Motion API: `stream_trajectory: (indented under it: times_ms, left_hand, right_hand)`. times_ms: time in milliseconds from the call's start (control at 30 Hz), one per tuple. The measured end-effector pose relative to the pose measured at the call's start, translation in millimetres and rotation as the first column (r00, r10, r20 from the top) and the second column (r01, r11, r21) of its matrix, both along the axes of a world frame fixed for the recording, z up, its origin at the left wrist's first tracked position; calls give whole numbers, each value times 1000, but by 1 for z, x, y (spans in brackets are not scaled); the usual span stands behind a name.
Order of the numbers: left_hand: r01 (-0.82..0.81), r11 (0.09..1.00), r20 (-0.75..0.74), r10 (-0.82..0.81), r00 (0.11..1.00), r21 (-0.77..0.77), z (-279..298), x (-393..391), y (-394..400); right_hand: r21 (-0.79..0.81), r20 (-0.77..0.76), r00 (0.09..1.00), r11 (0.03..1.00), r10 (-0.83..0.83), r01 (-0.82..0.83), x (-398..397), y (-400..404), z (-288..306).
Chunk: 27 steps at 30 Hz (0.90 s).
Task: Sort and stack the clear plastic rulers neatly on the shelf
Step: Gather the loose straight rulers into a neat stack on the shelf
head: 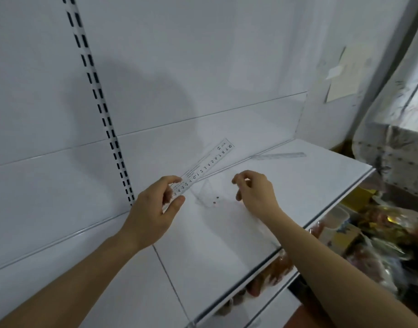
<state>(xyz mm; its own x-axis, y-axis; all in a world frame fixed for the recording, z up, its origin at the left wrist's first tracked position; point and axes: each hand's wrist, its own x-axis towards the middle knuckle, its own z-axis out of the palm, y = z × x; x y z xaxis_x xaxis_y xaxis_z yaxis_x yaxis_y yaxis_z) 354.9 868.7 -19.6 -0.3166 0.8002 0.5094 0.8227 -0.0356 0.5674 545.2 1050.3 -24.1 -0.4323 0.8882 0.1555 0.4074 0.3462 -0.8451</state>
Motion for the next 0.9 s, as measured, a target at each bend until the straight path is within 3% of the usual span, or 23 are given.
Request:
stream_trajectory:
  times_ms: [67,133,300,400,500,633,767,900]
  left_hand:
    - [10,999,-19,-11,1000,-43,-5,17,29]
    - [46,995,-76,-53,996,-90,-5,34,60]
    - [96,982,-213,-129,969,-160,-5,82,144]
    - [-89,973,-283,25,959,-214,-14,94,184]
    - [-252,908,-229,181,956,-335,-26,106,212]
    - [-282,825,-281,157,947,-490,-41,117,229]
    - [-306,809,-307,164,937,-502,-44,122,230]
    - [-318,809,-319,172,932,-494,-40,126,228]
  right_hand:
    - [-197,-322,947,978,-1,-66,27,20,16]
    - [-254,-464,886,955,19,-154,56,47,27]
    - [-166,-313,948,980,52,-109,118,120,23]
    - [-306,-305,950,952,-72,-26,142,163,16]
    - [-428,-286,941,903,-181,44,155,212,12]
    - [-457,-179,962,883,-206,104,153,268,1]
    - [-311,55,982,932,-179,187,145,282,-4]
    - [-68,150,974,981,-169,180,138,275,-8]
